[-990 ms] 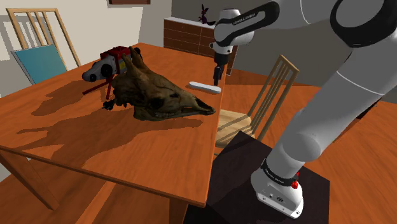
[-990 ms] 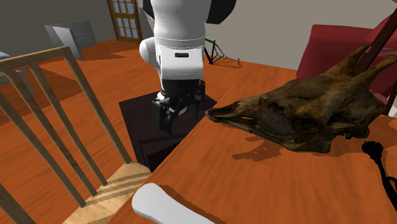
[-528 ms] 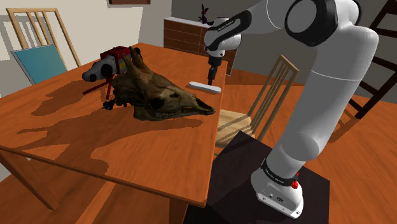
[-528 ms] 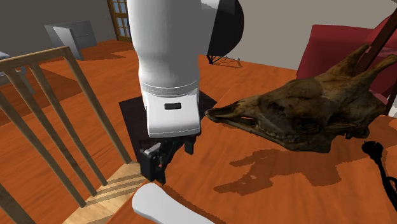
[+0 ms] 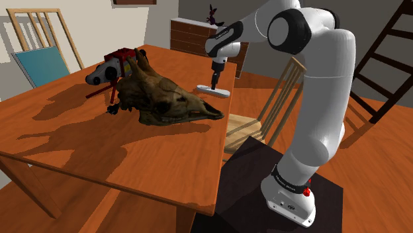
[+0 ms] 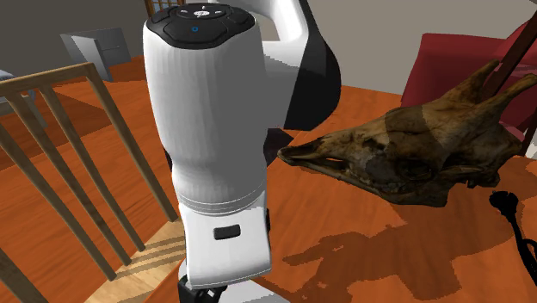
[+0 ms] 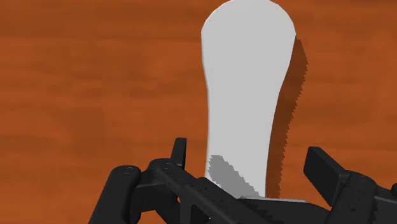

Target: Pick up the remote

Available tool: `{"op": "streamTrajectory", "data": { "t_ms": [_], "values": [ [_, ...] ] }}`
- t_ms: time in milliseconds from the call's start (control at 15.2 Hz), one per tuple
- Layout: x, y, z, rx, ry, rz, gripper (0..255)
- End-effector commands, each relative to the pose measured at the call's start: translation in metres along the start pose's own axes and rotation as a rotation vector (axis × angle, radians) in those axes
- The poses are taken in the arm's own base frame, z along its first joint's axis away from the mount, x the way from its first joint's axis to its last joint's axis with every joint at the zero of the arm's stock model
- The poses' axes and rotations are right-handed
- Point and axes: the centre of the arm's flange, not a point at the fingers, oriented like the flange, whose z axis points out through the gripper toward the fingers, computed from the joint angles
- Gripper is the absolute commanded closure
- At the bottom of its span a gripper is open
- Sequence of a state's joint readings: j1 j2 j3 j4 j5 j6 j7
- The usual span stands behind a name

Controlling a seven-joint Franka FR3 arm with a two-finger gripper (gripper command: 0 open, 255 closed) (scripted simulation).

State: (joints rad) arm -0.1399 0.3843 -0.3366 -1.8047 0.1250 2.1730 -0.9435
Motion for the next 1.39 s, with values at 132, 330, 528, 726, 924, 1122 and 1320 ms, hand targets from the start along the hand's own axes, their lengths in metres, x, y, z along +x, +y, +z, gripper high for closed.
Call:
{"op": "streamTrajectory", "data": {
  "t_ms": [132,330,528,726,924,1122,1320],
  "values": [
    [0.000,0.000,0.022,-0.001,0.001,-0.001,0],
    [0.001,0.000,0.030,-0.001,0.001,-0.001,0],
    [0.000,0.000,0.030,-0.001,0.001,-0.001,255],
    [0.000,0.000,0.030,-0.001,0.001,-0.001,255],
    [0.000,0.000,0.030,-0.001,0.001,-0.001,255],
    [0.000,0.000,0.025,-0.001,0.001,-0.001,255],
    [0.000,0.001,0.009,-0.001,0.001,-0.001,255]
  ]
}}
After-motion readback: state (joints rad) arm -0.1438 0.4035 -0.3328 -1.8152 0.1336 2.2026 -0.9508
